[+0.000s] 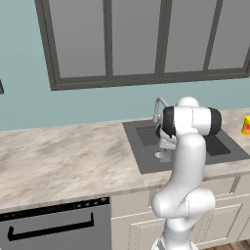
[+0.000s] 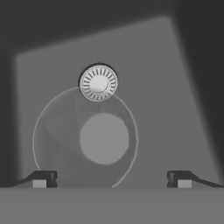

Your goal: Move any existing items from the left basin to the right basin for drying. Then move the cup from the counter to the left basin of the sink for washing.

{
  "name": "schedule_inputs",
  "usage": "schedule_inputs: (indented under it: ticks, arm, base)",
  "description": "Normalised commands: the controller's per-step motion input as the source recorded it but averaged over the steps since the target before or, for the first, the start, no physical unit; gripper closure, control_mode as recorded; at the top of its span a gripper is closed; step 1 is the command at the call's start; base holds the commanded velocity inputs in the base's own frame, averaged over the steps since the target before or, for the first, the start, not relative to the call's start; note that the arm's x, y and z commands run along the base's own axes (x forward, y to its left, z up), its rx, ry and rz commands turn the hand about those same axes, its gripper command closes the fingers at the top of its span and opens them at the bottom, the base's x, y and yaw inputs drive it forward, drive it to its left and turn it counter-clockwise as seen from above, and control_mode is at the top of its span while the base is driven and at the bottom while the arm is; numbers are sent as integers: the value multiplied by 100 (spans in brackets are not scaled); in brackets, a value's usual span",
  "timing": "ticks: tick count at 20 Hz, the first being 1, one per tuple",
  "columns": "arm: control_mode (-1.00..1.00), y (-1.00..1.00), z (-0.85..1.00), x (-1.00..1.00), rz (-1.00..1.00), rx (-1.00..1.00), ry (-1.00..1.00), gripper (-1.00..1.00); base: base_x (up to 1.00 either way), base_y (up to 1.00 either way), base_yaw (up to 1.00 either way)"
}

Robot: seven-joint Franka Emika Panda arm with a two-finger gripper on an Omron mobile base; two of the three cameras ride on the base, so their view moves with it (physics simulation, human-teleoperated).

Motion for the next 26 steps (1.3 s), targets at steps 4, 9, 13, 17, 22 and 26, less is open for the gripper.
schedule_inputs:
  ticks: [4,9,13,17,22,26]
  arm:
    - [-100,-16,-21,20,0,1,0,-100]
    - [-100,-5,-29,15,0,0,0,-100]
    - [-100,0,-27,14,0,0,0,-100]
    - [-100,0,-22,10,0,0,0,-100]
    - [-100,-3,-1,16,0,1,0,-100]
    - [-100,-1,-9,13,0,0,0,-100]
  base:
    - [0,0,0]
    - [0,0,0]
    - [0,0,0]
    - [0,0,0]
    - [0,0,0]
    - [0,0,0]
